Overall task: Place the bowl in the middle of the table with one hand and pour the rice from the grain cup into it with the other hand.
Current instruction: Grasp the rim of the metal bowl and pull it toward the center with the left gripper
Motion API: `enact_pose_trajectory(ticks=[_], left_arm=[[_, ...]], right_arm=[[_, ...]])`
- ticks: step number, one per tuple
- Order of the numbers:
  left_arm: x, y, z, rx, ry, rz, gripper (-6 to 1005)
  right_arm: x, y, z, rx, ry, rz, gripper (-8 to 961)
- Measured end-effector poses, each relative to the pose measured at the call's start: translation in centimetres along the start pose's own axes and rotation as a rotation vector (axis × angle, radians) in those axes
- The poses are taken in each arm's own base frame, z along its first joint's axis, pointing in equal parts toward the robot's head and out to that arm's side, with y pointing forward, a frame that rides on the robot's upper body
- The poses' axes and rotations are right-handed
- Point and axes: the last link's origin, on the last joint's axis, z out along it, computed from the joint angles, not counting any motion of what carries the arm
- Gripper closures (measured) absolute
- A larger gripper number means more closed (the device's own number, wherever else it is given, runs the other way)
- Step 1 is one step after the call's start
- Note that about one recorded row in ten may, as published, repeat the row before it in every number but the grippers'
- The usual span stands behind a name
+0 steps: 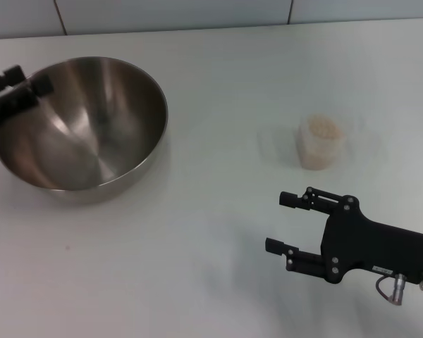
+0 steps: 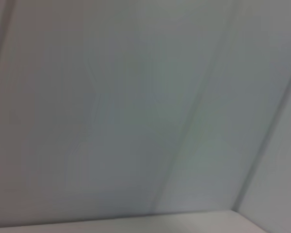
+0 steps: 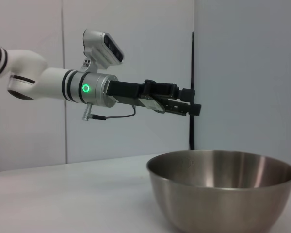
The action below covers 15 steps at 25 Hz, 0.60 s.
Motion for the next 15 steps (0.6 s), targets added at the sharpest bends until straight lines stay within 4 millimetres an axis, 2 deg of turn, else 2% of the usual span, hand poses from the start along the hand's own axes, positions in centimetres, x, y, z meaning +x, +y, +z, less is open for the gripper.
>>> enact_pose_trajectory(ticks=[1,2,5,7,10,15], left_arm=[[0.0,0.0,0.0,0.000,0.000,0.000,236],[1.2,-1.1,-0.5,0.090,0.009,-0.055,237],[1.7,-2.4,-1.0,0.182,-0.005,-0.125,242],[1.7,-2.4,-1.0,0.182,-0.005,-0.125,245],[1.8,-3.6,-1.7,0.279,-0.156,-0.207,249],[1.7,-3.9,-1.9,0.330,-0.235,-0.220,256]], right_arm=[[0.0,0.0,0.0,0.000,0.000,0.000,249],[0.1,-0.1,0.0,0.017,-0.011,-0.010,249],[0.1,-0.2,-0.2,0.034,-0.019,-0.018,249],[0.1,-0.3,-0.2,0.038,-0.021,-0.018,249],[0.1,-0.6,-0.1,0.044,-0.023,-0.017,249],[0.1,-0.8,0.0,0.046,-0.025,-0.028,249]])
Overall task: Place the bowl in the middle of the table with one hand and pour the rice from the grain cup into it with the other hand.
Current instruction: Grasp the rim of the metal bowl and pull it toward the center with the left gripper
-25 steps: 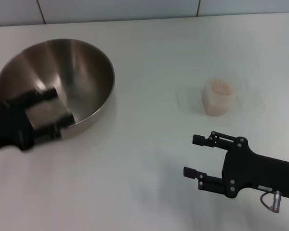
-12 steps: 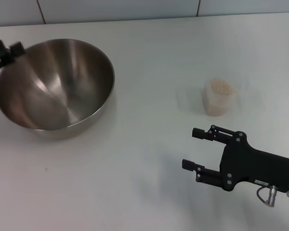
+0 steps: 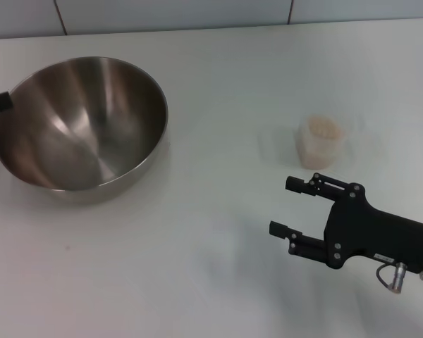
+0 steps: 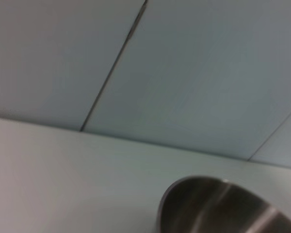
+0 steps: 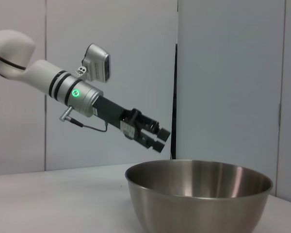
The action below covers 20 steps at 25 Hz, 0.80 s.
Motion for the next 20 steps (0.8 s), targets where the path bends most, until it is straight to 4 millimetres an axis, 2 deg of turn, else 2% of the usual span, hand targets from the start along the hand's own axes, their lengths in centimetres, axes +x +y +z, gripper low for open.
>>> enact_pose_trajectory(ticks=[20], left_arm=[[-1.2,-0.1,2.0,0.069,-0.137,0.001,285]], right_arm=[[-0.3,-0.6,0.4,0.007,-0.005,-0.015,249]])
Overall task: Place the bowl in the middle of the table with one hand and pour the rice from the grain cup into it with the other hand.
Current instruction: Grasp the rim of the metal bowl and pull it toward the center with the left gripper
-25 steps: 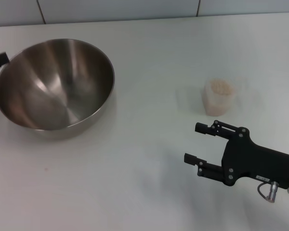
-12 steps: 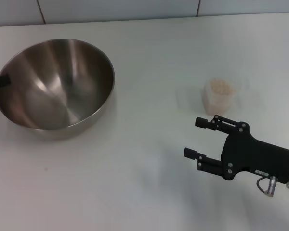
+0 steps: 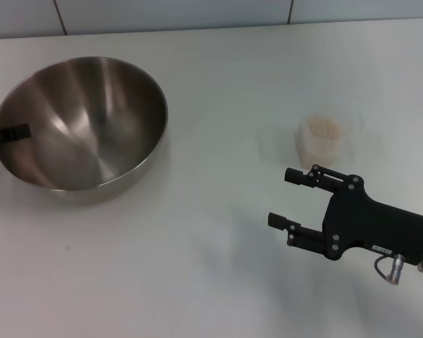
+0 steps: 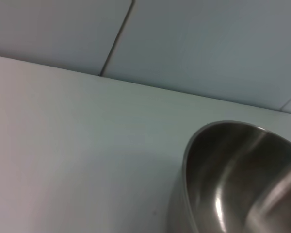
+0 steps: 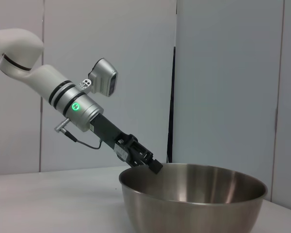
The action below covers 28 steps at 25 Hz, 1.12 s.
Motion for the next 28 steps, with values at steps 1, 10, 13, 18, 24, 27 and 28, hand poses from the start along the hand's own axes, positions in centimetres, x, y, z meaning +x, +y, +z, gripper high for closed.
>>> enact_pose_trajectory(ticks=[1,10,13,18,24,27,28], left_arm=[[0.0,0.0,0.0,0.000,0.000,0.000,287],[-0.3,0.2,0.7,0.000,-0.013,0.010,300],[-0.3,0.4,1.0,-0.003,-0.024,0.026,304],[-0.2,0.4,1.1,0.007,-0.025,0.058,396],[0.0,0.5,1.5,0.015,-0.035,0.073,507],[0.3,0.7,1.7,0.016,-0.039,0.090,605],[0.3,0.7,1.7,0.018,-0.042,0.094,644]], right_arm=[[0.0,0.0,0.0,0.000,0.000,0.000,249],[0.0,-0.2,-0.1,0.013,-0.001,-0.001,249],[0.0,-0.2,-0.1,0.014,-0.002,-0.001,249],[-0.1,-0.4,-0.2,0.020,-0.003,-0.003,249],[-0.1,-0.5,-0.1,0.026,-0.001,-0.004,249],[0.0,-0.6,-0.1,0.028,0.002,-0.004,249],[0.0,-0.6,-0.1,0.028,0.002,-0.005,249]])
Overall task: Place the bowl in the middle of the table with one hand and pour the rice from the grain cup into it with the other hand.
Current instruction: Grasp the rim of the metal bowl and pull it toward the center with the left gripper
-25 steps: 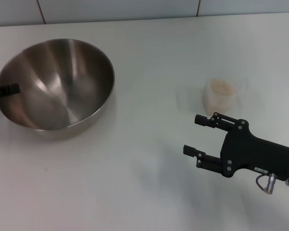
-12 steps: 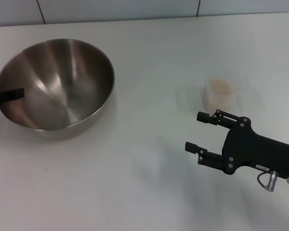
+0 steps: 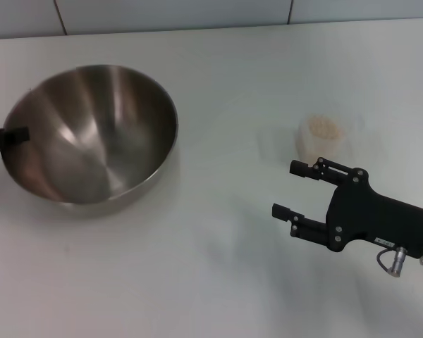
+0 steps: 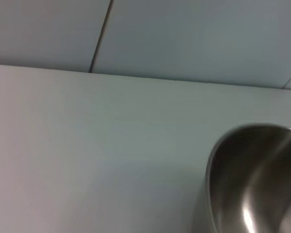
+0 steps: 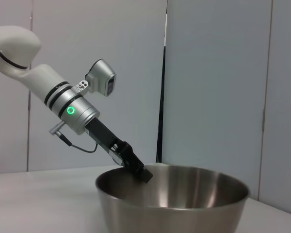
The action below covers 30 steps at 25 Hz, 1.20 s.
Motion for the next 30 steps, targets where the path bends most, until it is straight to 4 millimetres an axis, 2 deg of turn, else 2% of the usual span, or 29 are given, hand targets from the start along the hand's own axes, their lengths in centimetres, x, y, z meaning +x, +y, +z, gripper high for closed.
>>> enact_pose_trajectory(ticks=[7,10,24,27,30], left_arm=[[0.1,0.2,0.3,-0.001,-0.014,0.019,897],[0.2,0.5,0.5,-0.006,-0.026,0.038,969],[1.7,2.1,0.7,-0.018,-0.044,0.135,957],[3.0,3.4,1.2,-0.050,-0.049,0.178,955],[3.2,3.7,1.3,-0.056,-0.051,0.184,952]], right_arm=[[0.0,-0.1,0.0,0.001,0.001,-0.001,249],[0.0,-0.1,0.1,0.001,0.001,-0.002,249],[0.0,-0.2,0.2,0.004,0.006,-0.004,250],[0.0,-0.2,0.3,0.003,0.006,-0.004,250],[0.0,-0.2,0.3,0.001,0.006,-0.003,250]])
